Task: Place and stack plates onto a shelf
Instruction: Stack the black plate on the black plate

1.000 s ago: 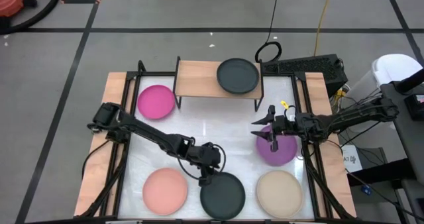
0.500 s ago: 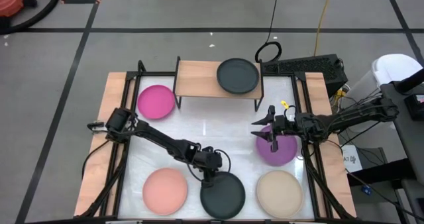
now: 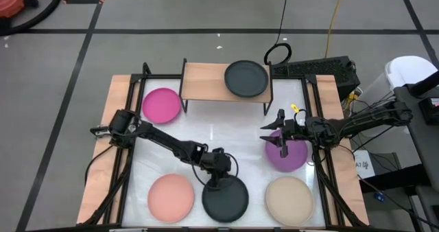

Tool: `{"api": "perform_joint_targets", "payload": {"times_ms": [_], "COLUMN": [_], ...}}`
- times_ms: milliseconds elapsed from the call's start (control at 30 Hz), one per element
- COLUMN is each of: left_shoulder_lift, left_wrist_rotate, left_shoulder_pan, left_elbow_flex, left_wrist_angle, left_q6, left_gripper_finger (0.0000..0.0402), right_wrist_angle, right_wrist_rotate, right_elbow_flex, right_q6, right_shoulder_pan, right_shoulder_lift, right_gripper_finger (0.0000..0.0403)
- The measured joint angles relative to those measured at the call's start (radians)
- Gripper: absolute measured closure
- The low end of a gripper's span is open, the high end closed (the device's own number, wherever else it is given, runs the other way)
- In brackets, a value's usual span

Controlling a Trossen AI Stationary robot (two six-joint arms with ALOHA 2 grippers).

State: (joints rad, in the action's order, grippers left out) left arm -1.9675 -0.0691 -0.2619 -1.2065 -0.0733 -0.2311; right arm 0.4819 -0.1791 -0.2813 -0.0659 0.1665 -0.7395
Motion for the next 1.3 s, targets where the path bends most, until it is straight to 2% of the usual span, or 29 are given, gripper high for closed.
{"api": "perform_joint_targets", "payload": {"times_ms": [233,400,567,700,833,1100,1300], "left_shoulder_lift": [0.219,0.419,0.551,0.539,0.469,0.264,0.143], "left_wrist_rotate": [0.125,0.354,0.343,0.328,0.204,0.016,-0.032], "left_shoulder_pan": [0.116,0.252,0.451,0.618,0.721,0.808,0.836], "left_elbow_flex": [-0.031,-0.035,-0.068,-0.176,-0.306,-0.456,-0.471], "left_wrist_angle": [-0.124,-0.179,-0.096,-0.094,-0.092,-0.152,-0.168], "left_q6": [0.182,0.320,0.333,0.261,0.200,0.092,0.036], "left_gripper_finger": [0.0392,0.0392,0.0392,0.0392,0.0392,0.0392,0.0392], "right_wrist_angle": [-0.015,-0.017,-0.015,-0.002,0.009,0.008,0.004], "right_wrist_rotate": [0.000,0.000,-0.002,-0.004,-0.005,-0.007,-0.004], "right_elbow_flex": [0.000,0.000,0.000,0.000,0.000,-0.001,-0.001], "right_q6": [0.002,0.012,0.033,0.052,0.055,0.063,0.060], "right_shoulder_pan": [0.000,0.000,0.000,0.000,-0.001,-0.001,-0.001], "right_shoulder_lift": [0.000,0.000,0.000,0.000,0.000,0.000,0.000], "right_gripper_finger": [0.0243,0.0243,0.0243,0.0243,0.0243,0.0243,0.0243]}}
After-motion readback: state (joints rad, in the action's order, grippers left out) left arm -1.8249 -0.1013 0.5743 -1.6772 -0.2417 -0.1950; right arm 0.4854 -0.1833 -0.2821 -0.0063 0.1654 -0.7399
